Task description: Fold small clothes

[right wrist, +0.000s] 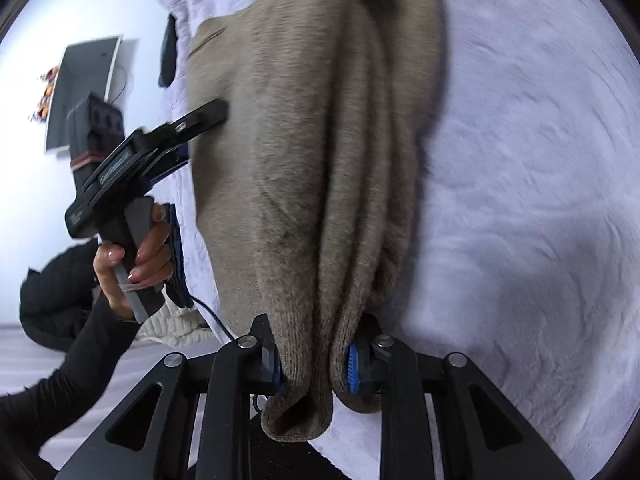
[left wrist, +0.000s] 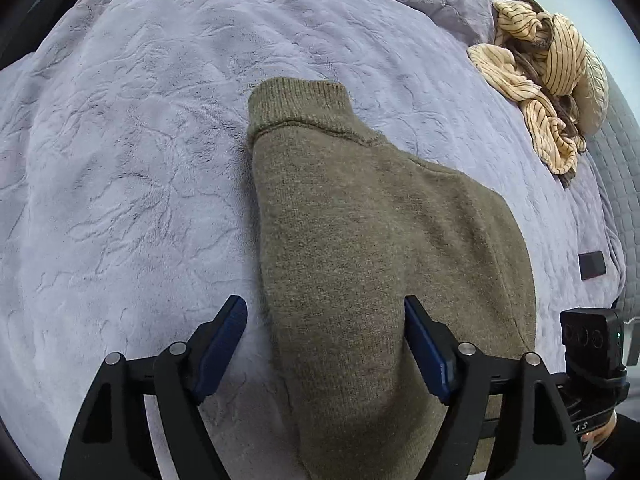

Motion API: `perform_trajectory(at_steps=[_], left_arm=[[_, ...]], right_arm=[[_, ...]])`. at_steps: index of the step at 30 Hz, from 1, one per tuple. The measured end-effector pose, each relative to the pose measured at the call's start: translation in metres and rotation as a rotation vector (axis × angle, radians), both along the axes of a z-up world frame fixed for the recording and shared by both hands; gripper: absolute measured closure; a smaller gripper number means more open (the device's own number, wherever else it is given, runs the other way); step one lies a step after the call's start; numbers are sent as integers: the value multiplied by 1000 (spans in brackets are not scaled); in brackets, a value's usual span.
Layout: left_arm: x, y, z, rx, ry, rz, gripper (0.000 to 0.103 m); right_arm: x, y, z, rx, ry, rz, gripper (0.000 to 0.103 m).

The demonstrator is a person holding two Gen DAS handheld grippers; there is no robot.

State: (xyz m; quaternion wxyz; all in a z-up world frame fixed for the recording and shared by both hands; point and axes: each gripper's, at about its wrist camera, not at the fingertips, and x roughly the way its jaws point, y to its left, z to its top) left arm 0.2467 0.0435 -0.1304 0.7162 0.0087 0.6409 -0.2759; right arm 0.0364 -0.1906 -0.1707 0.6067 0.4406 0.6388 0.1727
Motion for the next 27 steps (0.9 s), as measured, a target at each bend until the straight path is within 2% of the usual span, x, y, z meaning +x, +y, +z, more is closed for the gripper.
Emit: perform_trajectory(at_steps=[1, 2, 3, 7, 10, 14, 16, 17, 18, 22, 25, 27], left_arm=[[-1, 2, 5, 8, -11, -1, 24], [-3, 4, 9, 14, -24, -2, 24], [-5, 7, 15, 23, -41, -2, 24], [-20, 25, 40, 36, -82, 8, 24], [-35, 39, 51, 43, -98, 20, 24], [-65, 47, 57, 29, -75, 40, 24], [-82, 45, 53, 33, -70, 26, 24], [-90, 39, 50, 49, -74, 15, 24], [-97, 36, 46, 67, -75, 2, 24], [-123, 26, 16, 149, -58, -28, 24], [-139, 25, -6, 185, -45, -32, 24], [-144, 27, -10, 183, -25, -9, 24]], right_arm=[[-2, -5, 0, -10, 21, -5, 69], [-5, -9, 0, -25, 42, -3, 56], [-8, -13, 2, -42, 66, 8, 49], [-7, -33, 25, -130, 32, 6, 49], [2, -53, 46, -177, -12, -74, 49], [35, -69, 50, -144, -56, -161, 56], [54, -68, 45, -163, -53, -164, 73], [62, -65, 41, -182, -43, -160, 91], [69, -62, 37, -203, -31, -154, 94], [97, -35, 27, -350, -19, -41, 94], [97, -38, 19, -354, -6, -35, 94], [92, -42, 20, -351, -2, -35, 94]])
